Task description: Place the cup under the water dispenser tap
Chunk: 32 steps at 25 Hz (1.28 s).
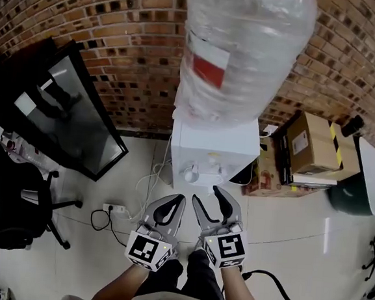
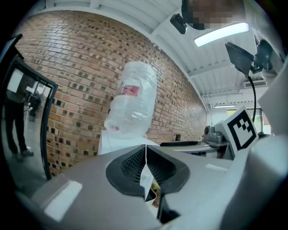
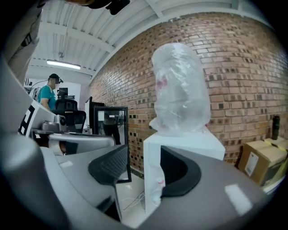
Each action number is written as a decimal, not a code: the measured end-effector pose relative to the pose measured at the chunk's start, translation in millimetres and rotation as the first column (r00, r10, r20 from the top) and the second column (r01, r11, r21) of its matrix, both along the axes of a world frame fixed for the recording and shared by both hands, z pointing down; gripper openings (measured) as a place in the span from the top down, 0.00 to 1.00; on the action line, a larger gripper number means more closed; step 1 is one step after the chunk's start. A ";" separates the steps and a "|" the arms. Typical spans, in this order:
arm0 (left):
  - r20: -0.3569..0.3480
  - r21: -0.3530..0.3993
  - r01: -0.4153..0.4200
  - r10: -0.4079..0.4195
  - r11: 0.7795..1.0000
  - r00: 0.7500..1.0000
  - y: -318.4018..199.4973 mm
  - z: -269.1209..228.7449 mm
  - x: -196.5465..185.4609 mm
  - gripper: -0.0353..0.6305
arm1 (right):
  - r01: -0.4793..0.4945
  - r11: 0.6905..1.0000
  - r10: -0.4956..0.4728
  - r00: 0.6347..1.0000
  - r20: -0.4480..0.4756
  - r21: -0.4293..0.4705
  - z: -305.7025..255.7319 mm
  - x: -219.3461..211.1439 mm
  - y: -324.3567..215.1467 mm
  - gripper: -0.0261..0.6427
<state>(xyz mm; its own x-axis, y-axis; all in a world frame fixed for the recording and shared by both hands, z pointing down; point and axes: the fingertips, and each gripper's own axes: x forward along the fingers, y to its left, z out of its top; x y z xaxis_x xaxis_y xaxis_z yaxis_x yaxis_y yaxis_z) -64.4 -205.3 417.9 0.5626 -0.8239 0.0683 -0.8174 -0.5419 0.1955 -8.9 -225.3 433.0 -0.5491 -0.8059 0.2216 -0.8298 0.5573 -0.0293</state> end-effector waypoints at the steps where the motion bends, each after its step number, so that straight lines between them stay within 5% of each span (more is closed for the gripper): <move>1: -0.005 0.018 -0.003 0.003 1.000 1.000 3.2 -10.3 0.1 0.95 | -0.005 1.000 0.005 1.000 0.001 0.024 -14.7 0.5 4.6 0.62; 11: -0.061 0.110 -0.049 0.056 0.993 0.997 35.2 -69.1 8.0 0.95 | 0.017 0.989 -0.016 1.000 -0.008 0.145 -100.2 -12.4 49.1 0.72; 21: -0.083 0.148 -0.112 0.126 0.983 0.989 68.0 -103.2 10.4 0.95 | -0.014 0.992 0.018 0.999 -0.026 0.124 -120.9 1.4 94.0 0.83; 32: -0.066 0.132 -0.096 0.105 0.987 0.992 103.8 -99.4 18.3 0.95 | -0.007 0.996 0.008 1.000 -0.009 0.093 -114.3 14.3 131.0 0.85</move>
